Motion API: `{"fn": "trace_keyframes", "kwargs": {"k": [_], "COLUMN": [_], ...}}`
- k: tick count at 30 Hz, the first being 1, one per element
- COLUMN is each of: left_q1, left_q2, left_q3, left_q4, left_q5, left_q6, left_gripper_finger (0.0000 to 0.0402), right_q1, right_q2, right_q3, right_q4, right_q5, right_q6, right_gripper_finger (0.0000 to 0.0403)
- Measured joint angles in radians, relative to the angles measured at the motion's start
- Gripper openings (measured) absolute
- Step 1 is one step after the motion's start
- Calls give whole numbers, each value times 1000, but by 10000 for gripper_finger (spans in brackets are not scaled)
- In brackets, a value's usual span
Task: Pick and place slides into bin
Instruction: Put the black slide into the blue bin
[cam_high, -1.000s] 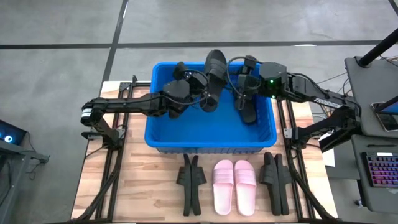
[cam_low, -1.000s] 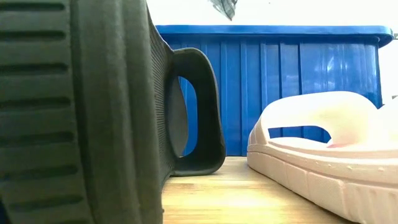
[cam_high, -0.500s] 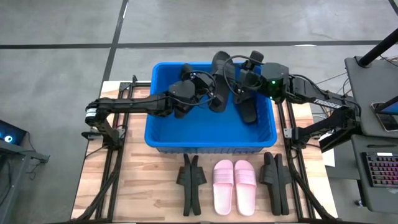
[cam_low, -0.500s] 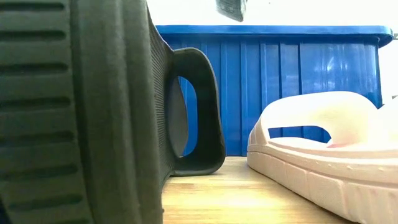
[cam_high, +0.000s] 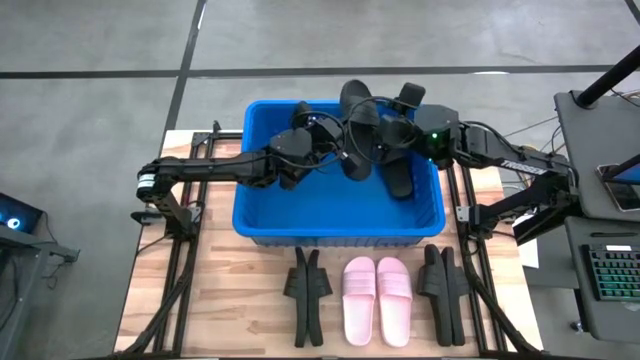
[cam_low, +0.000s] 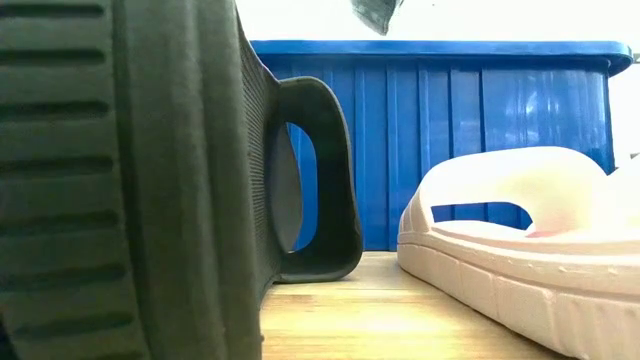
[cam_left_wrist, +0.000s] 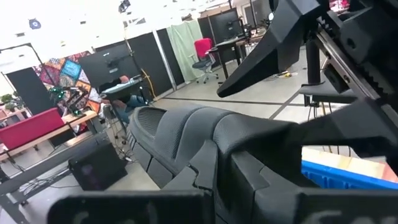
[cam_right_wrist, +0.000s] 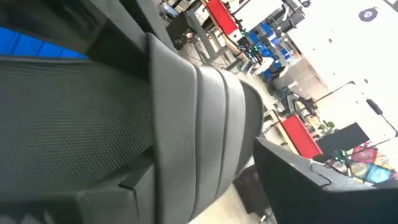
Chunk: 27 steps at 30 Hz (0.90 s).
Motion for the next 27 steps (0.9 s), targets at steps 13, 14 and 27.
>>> {"fn": "trace_keyframes", "kwargs": {"k": [13,14,27], "left_q1": [4,4,1], "left_q2": [-6,-7,-137], "left_q3": [0,0,-4], "left_q4": [3,0,-96], "left_q5": [84,91,118], "left_q6": [2,13,26], "left_gripper_finger": [15,25,249], "right_q1": [0,-1,-28], "right_q2": [-3,-4,-13], "right_q3": [0,0,0], "right_q4": [-6,-7,-87], "right_q5": [-11,-11,83], "right_q6": [-42,-44,-50], "right_gripper_finger": [17,15,10]}}
